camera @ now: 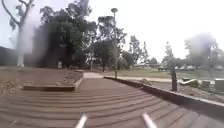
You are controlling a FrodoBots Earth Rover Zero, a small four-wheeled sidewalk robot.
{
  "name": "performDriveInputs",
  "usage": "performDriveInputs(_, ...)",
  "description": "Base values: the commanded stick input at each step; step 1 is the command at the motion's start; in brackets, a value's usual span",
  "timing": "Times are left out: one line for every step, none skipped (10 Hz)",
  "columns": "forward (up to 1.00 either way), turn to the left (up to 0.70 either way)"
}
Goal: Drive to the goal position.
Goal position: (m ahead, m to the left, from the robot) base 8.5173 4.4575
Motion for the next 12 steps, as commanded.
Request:
performDriveInputs(0.7,0.0)
performDriveInputs(0.7,0.32)
performDriveInputs(0.7,0.18)
performDriveInputs(0.7,0.04)
performDriveInputs(0.7,0.05)
performDriveInputs(0.7,0.12)
performDriveInputs(0.7,0.28)
performDriveInputs(0.7,0.13)
performDriveInputs(0.7,0.01)
performDriveInputs(0.7,0.09)
performDriveInputs(0.7,0.18)
performDriveInputs(0.7,0.11)
